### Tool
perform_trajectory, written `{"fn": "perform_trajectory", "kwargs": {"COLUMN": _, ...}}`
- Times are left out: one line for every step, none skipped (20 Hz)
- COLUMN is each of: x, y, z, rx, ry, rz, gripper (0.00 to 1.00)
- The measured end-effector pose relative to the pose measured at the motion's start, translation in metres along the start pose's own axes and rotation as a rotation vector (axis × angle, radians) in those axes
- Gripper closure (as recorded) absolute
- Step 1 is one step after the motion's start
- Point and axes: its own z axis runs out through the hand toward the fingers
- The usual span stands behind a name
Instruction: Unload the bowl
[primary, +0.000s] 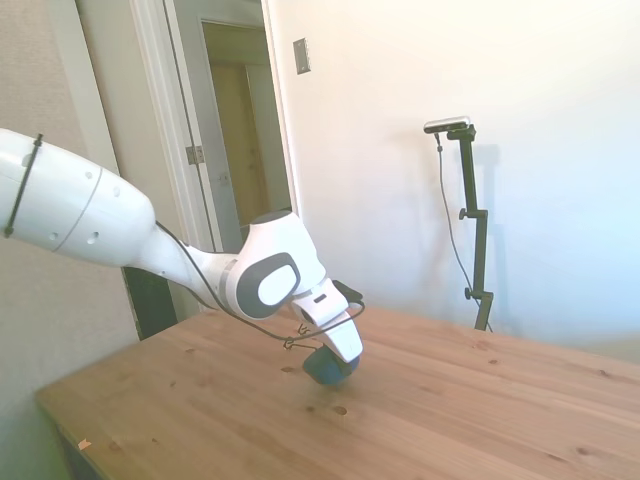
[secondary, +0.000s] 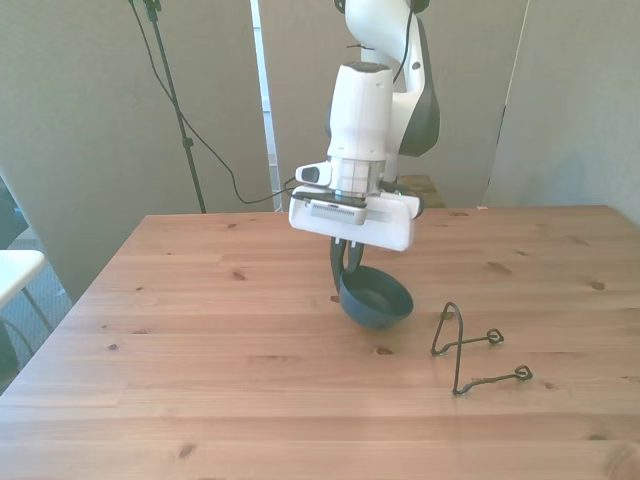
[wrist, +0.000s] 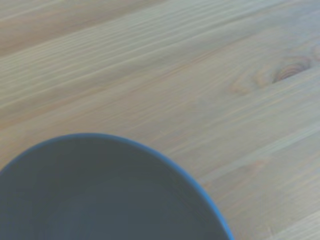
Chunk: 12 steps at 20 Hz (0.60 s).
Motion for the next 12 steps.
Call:
{"fn": "perform_trajectory", "kwargs": {"x": 0.006, "y": -0.001, "z": 0.007, "rx": -0.006, "ry": -0.003, "rz": 0.015, "gripper": 1.0}}
{"fn": "perform_trajectory", "kwargs": {"x": 0.01, "y": -0.004, "z": 0.013, "rx": -0.007, "ry": -0.004, "rz": 0.027, "gripper": 1.0}}
{"fn": "perform_trajectory", "kwargs": {"x": 0.014, "y": -0.008, "z": 0.016, "rx": -0.004, "ry": -0.008, "rz": 0.039, "gripper": 1.0}}
{"fn": "perform_trajectory", "kwargs": {"x": 0.016, "y": -0.012, "z": 0.02, "rx": -0.003, "ry": -0.012, "rz": 0.049, "gripper": 1.0}}
{"fn": "perform_trajectory", "kwargs": {"x": 0.019, "y": -0.015, "z": 0.023, "rx": -0.004, "ry": -0.014, "rz": 0.055, "gripper": 1.0}}
{"fn": "perform_trajectory", "kwargs": {"x": 0.021, "y": -0.018, "z": 0.025, "rx": -0.004, "ry": -0.013, "rz": 0.059, "gripper": 1.0}}
{"fn": "perform_trajectory", "kwargs": {"x": 0.024, "y": -0.02, "z": 0.028, "rx": -0.005, "ry": -0.014, "rz": 0.065, "gripper": 1.0}}
{"fn": "perform_trajectory", "kwargs": {"x": 0.026, "y": -0.021, "z": 0.03, "rx": -0.004, "ry": -0.015, "rz": 0.072, "gripper": 1.0}}
{"fn": "perform_trajectory", "kwargs": {"x": 0.028, "y": -0.022, "z": 0.031, "rx": -0.004, "ry": -0.014, "rz": 0.075, "gripper": 1.0}}
{"fn": "perform_trajectory", "kwargs": {"x": 0.029, "y": -0.023, "z": 0.031, "rx": -0.005, "ry": -0.014, "rz": 0.076, "gripper": 0.0}}
{"fn": "perform_trajectory", "kwargs": {"x": 0.029, "y": -0.024, "z": 0.032, "rx": -0.008, "ry": -0.015, "rz": 0.076, "gripper": 0.0}}
{"fn": "perform_trajectory", "kwargs": {"x": 0.029, "y": -0.024, "z": 0.031, "rx": -0.011, "ry": -0.017, "rz": 0.075, "gripper": 0.0}}
